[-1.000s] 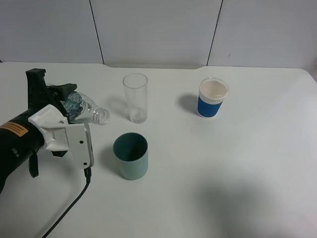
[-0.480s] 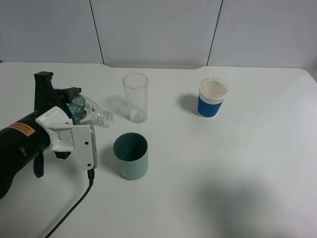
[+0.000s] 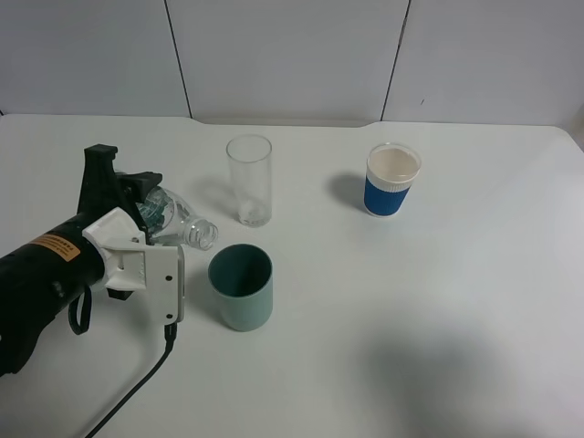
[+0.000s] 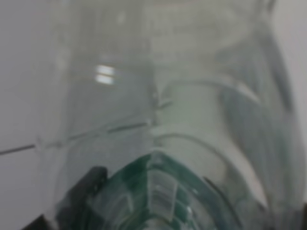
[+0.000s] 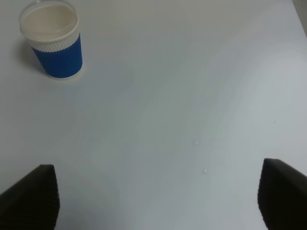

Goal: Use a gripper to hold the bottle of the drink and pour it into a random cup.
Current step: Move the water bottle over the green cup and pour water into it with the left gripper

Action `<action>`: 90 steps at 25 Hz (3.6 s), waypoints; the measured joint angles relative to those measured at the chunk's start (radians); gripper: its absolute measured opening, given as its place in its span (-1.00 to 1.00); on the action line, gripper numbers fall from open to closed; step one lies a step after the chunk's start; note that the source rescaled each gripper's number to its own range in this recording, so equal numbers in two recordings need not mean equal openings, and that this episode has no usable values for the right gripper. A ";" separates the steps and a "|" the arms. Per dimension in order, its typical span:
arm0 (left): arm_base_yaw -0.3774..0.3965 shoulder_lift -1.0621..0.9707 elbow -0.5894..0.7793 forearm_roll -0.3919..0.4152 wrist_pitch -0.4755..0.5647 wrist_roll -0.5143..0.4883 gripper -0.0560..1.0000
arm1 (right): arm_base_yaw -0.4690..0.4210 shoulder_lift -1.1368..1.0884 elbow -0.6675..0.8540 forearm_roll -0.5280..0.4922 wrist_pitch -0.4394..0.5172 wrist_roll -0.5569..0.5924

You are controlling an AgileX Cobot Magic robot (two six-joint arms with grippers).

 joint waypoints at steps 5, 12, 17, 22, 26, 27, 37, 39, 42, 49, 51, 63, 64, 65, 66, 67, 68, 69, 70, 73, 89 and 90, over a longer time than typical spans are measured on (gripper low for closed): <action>-0.036 0.000 0.000 -0.027 -0.008 0.000 -0.86 | 0.000 0.000 0.000 0.000 0.000 0.000; -0.036 0.009 -0.044 -0.111 -0.007 0.004 -0.86 | 0.000 0.000 0.000 0.000 0.000 0.000; -0.036 0.009 -0.046 -0.119 -0.007 0.004 -0.86 | 0.000 0.000 0.000 0.000 0.000 0.000; -0.044 0.009 -0.046 -0.119 -0.007 0.008 -0.86 | 0.000 0.000 0.000 0.000 0.000 0.000; -0.071 0.009 -0.046 -0.127 -0.007 0.011 -0.86 | 0.000 0.000 0.000 0.000 0.000 0.000; -0.076 0.010 -0.046 -0.132 -0.007 0.011 -0.86 | 0.000 0.000 0.000 0.000 0.000 0.000; -0.079 0.083 -0.057 -0.152 -0.008 0.011 -0.86 | 0.000 0.000 0.000 0.000 0.000 0.000; -0.079 0.084 -0.057 -0.152 -0.010 0.011 -0.86 | 0.000 0.000 0.000 0.000 0.000 0.000; -0.079 0.084 -0.057 -0.150 -0.021 0.011 -0.86 | 0.000 0.000 0.000 0.000 0.000 0.000; -0.079 0.084 -0.057 -0.143 -0.041 0.028 -0.86 | 0.000 0.000 0.000 0.000 0.000 0.000; -0.079 0.084 -0.057 -0.143 -0.049 0.057 -0.86 | 0.000 0.000 0.000 0.000 0.000 0.000; -0.079 0.084 -0.057 -0.131 -0.053 0.129 -0.86 | 0.000 0.000 0.000 0.000 0.000 0.000; -0.081 0.084 -0.057 -0.130 -0.053 0.131 -0.86 | 0.000 0.000 0.000 0.000 0.000 0.000; -0.087 0.084 -0.057 -0.130 -0.053 0.132 -0.86 | 0.000 0.000 0.000 0.000 0.000 0.000; -0.096 0.084 -0.057 -0.130 -0.053 0.136 -0.86 | 0.000 0.000 0.000 0.000 0.000 0.000; -0.105 0.084 -0.057 -0.130 -0.053 0.139 -0.86 | 0.000 0.000 0.000 0.000 0.000 0.000; -0.111 0.084 -0.057 -0.130 -0.053 0.139 -0.86 | 0.000 0.000 0.000 0.000 0.000 0.000; -0.115 0.084 -0.057 -0.130 -0.053 0.139 -0.86 | 0.000 0.000 0.000 0.000 0.000 0.000; -0.118 0.084 -0.057 -0.130 -0.053 0.139 -0.86 | 0.000 0.000 0.000 0.000 0.000 0.000; -0.119 0.084 -0.057 -0.130 -0.053 0.139 -0.86 | 0.000 0.000 0.000 0.000 0.000 0.000; -0.119 0.084 -0.057 -0.131 -0.065 0.195 -0.86 | 0.000 0.000 0.000 0.000 0.000 0.000; -0.119 0.084 -0.057 -0.131 -0.067 0.195 -0.86 | 0.000 0.000 0.000 0.000 0.000 0.000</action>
